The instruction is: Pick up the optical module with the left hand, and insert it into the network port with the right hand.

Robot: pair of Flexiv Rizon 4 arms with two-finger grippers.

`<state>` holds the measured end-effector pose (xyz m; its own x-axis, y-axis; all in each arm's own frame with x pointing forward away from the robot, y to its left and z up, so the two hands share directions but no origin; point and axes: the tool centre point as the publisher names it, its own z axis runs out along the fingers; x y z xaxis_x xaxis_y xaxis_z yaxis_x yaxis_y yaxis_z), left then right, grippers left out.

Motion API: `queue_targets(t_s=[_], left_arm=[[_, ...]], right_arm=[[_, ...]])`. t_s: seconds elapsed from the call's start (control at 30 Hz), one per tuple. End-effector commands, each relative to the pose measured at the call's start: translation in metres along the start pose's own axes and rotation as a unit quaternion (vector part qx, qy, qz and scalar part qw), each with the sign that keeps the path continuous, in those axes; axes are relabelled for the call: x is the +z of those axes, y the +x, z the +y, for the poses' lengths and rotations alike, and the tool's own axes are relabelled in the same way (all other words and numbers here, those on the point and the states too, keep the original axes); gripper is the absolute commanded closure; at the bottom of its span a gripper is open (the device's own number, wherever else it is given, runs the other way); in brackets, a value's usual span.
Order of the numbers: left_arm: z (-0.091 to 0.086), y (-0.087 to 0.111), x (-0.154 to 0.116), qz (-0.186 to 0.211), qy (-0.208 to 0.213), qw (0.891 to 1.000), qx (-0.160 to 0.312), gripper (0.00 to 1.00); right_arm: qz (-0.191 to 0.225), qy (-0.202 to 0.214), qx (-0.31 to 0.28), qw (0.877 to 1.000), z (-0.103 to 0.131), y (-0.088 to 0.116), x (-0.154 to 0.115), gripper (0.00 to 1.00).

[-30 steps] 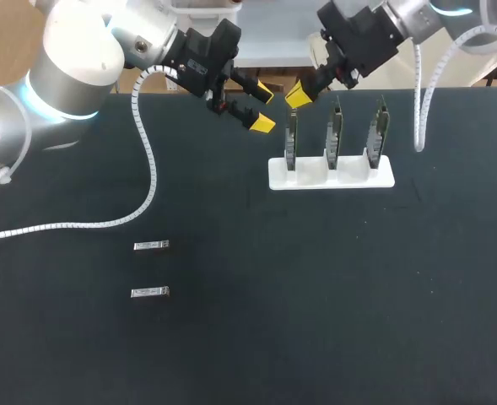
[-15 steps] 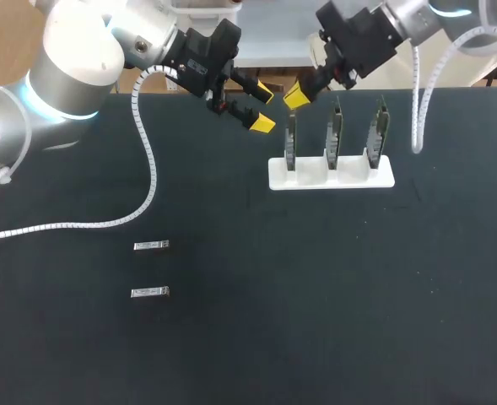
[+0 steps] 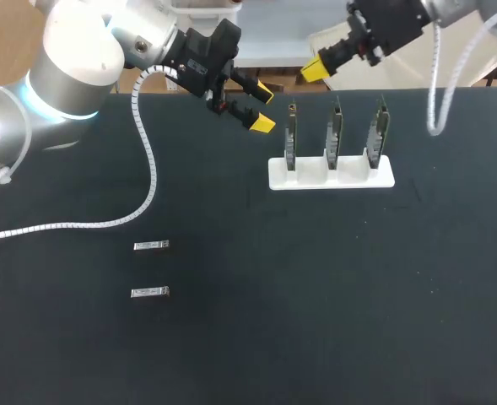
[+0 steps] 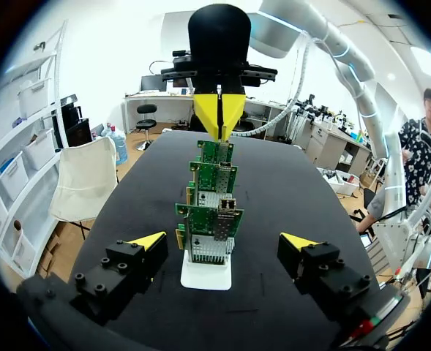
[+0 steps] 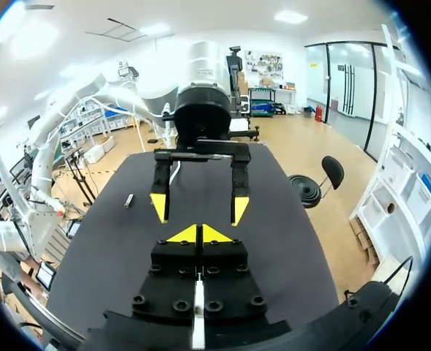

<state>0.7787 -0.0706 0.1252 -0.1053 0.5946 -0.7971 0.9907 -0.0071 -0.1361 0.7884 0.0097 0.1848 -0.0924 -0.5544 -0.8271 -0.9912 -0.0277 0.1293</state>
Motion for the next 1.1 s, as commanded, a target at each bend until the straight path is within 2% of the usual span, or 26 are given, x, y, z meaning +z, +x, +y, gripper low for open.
queue_targets(t_s=[0.03,0.6,1.1], left_arm=[[0.002,-0.001,0.000,0.002,0.002,1.000,0.000,0.00],[0.002,-0.001,0.000,0.002,0.002,1.000,0.000,0.00],[0.002,-0.001,0.000,0.002,0.002,1.000,0.000,0.00]], right_arm=[[-0.002,0.007,0.000,1.000,0.013,0.009,-0.015,1.00],[0.009,-0.024,0.010,1.000,0.022,0.043,-0.056,1.00],[0.023,-0.043,0.016,0.999,0.023,0.060,-0.056,1.00]])
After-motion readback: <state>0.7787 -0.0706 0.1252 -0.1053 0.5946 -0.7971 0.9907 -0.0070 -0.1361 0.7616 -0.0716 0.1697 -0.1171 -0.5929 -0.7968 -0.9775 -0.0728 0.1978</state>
